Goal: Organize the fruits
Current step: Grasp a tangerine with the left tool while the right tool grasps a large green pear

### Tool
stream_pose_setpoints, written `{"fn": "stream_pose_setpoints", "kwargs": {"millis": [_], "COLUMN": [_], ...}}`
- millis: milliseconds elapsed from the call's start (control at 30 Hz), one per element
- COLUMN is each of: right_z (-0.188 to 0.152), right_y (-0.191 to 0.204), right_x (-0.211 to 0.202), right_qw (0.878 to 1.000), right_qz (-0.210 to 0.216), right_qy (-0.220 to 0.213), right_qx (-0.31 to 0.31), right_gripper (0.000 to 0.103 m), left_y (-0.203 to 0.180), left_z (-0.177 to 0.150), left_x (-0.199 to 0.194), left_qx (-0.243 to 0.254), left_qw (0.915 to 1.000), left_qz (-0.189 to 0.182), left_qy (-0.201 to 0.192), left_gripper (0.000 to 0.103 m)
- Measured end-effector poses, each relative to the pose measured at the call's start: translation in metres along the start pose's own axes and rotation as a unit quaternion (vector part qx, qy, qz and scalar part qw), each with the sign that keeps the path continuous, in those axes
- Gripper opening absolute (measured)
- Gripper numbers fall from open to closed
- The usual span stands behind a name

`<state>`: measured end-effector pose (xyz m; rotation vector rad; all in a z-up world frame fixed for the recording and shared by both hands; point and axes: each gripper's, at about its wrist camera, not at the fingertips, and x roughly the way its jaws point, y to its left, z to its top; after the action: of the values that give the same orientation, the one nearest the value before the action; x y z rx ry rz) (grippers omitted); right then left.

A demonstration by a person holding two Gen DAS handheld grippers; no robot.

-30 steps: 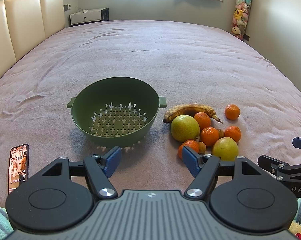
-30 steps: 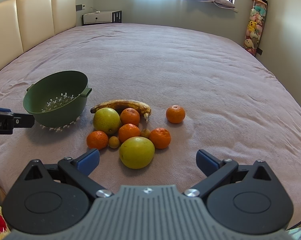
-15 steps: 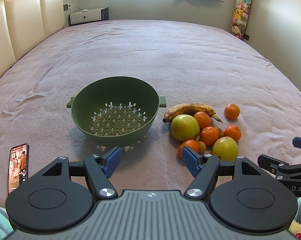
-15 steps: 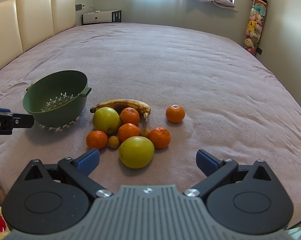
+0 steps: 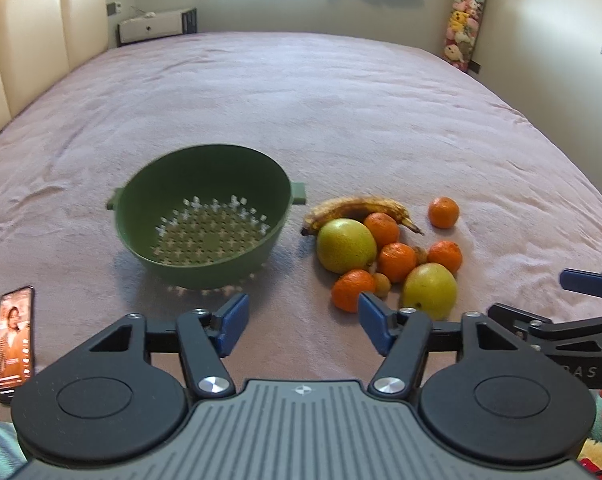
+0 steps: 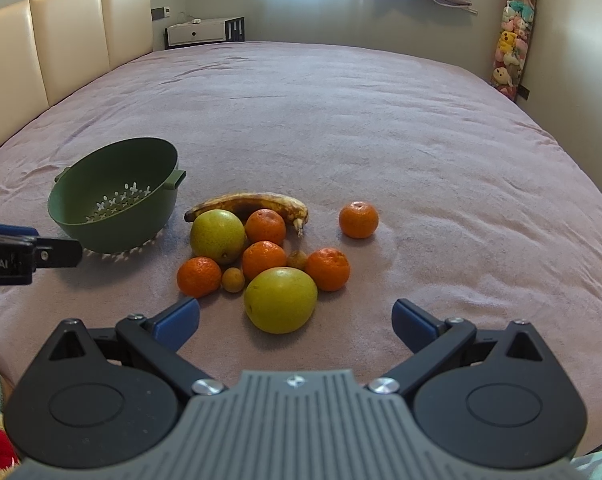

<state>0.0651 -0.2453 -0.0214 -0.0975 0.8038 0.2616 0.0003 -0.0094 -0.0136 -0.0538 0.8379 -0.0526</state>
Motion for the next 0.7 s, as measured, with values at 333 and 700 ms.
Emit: {"fn": "stream_pose_setpoints", "kwargs": {"millis": [333,700], "right_z": [0.003,0.013], "right_y": [0.005,0.001], "right_x": [0.027,0.064], "right_qw": [0.999,0.997], "right_qz": [0.016,0.021], "right_qy": [0.037,0.07], "right_qx": [0.006,0.038], "right_gripper": [0.098,0.085], "left_y": [-0.01,-0.011], "left_z": [0.004,0.01], "left_x": [0.024,0.059], "left_qx": [-0.003,-0.001], "left_qw": [0.9986,0.9981], "left_qz": [-0.044,-0.055], "left_qy": [0.03,0.029], "left_gripper": [0.053,0.053]}}
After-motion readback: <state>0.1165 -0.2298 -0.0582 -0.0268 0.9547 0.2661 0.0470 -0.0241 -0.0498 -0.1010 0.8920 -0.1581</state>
